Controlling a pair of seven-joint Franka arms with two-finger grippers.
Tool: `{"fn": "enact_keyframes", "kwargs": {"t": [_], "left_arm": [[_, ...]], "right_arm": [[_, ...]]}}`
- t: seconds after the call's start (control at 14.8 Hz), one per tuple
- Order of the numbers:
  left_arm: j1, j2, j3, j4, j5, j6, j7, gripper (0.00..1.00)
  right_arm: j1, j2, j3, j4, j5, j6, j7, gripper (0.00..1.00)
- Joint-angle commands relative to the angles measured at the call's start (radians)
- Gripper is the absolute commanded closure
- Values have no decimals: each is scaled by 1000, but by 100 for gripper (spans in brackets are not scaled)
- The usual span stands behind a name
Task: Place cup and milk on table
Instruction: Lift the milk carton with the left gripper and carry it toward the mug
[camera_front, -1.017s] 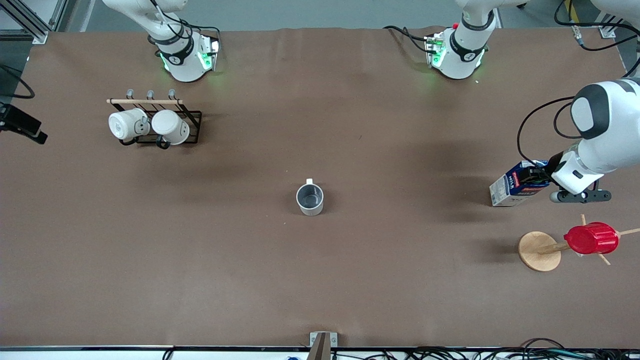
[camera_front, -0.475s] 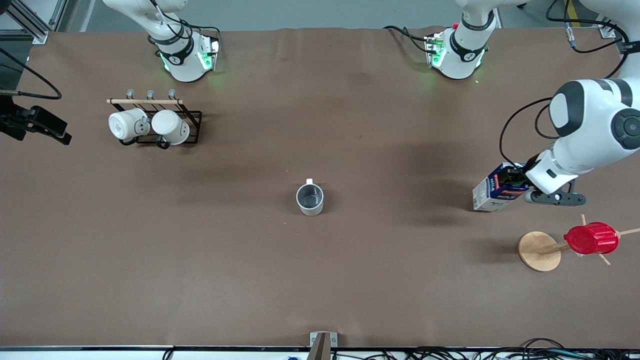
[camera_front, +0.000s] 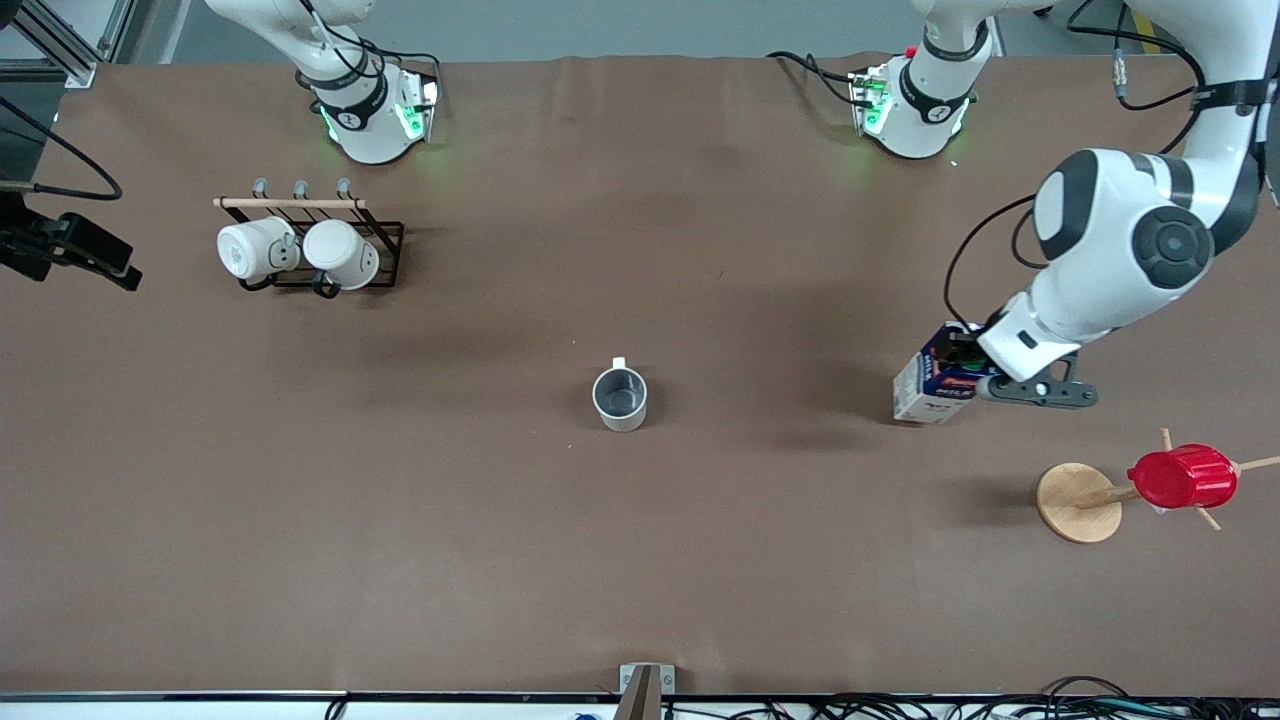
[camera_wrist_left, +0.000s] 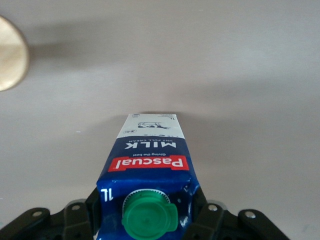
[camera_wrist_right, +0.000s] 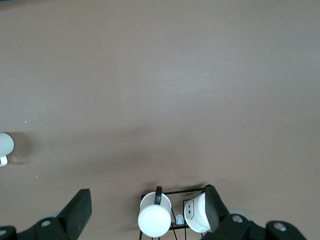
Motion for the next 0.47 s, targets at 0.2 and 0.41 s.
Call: {"fn": "enact_keyframes", "kwargs": {"t": [0.2, 0.41], "left_arm": [[-1, -3, -187, 17, 16, -7, -233, 32], [-58, 30, -225, 50, 18, -7, -328, 32]], "right_arm": [[-13, -13, 6, -16, 15, 2, 12, 0], [-13, -13, 4, -16, 15, 1, 12, 0]]}}
